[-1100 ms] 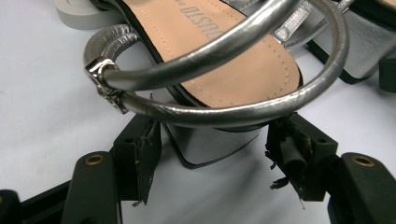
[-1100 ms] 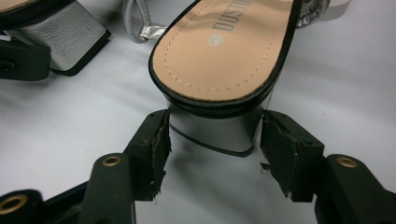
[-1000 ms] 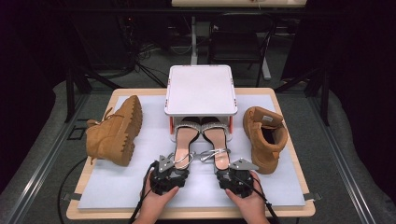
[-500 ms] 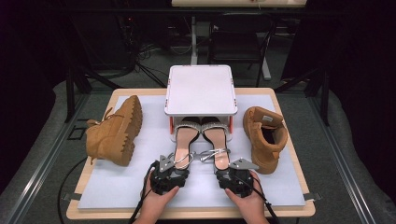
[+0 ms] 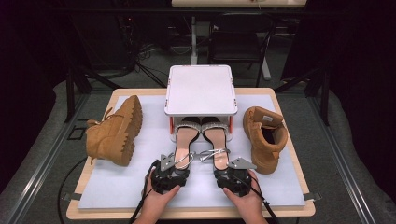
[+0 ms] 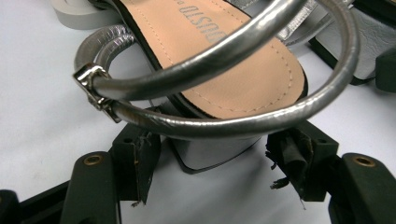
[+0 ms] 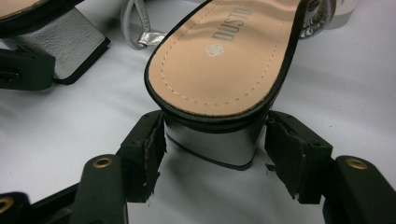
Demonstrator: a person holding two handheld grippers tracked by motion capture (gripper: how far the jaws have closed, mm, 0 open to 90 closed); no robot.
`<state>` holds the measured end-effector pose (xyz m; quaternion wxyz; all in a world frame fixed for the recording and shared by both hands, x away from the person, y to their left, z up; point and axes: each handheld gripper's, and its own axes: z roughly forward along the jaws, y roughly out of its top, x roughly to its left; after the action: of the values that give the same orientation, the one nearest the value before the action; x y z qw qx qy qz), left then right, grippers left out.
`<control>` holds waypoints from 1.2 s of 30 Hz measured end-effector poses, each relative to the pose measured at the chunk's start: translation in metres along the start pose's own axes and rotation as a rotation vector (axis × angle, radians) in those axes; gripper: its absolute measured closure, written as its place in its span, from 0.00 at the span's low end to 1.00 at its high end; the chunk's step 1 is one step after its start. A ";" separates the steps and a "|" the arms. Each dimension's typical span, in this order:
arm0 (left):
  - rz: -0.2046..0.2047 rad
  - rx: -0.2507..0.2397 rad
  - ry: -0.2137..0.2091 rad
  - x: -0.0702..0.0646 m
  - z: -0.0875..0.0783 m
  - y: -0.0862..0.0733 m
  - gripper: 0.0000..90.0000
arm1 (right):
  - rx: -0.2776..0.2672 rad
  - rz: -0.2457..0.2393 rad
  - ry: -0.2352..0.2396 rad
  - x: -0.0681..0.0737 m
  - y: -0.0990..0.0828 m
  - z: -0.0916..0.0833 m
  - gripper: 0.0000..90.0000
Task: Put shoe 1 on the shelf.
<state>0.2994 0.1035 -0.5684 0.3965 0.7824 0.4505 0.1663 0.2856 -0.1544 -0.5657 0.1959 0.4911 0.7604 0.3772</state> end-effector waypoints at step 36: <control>-0.097 0.030 -0.031 0.013 0.007 0.036 0.40 | 0.020 0.074 0.055 -0.014 0.033 0.002 0.43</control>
<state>0.3314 0.1005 -0.5465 0.3992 0.7681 0.4841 0.1282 0.3131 -0.1580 -0.5428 0.1560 0.5104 0.7504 0.3899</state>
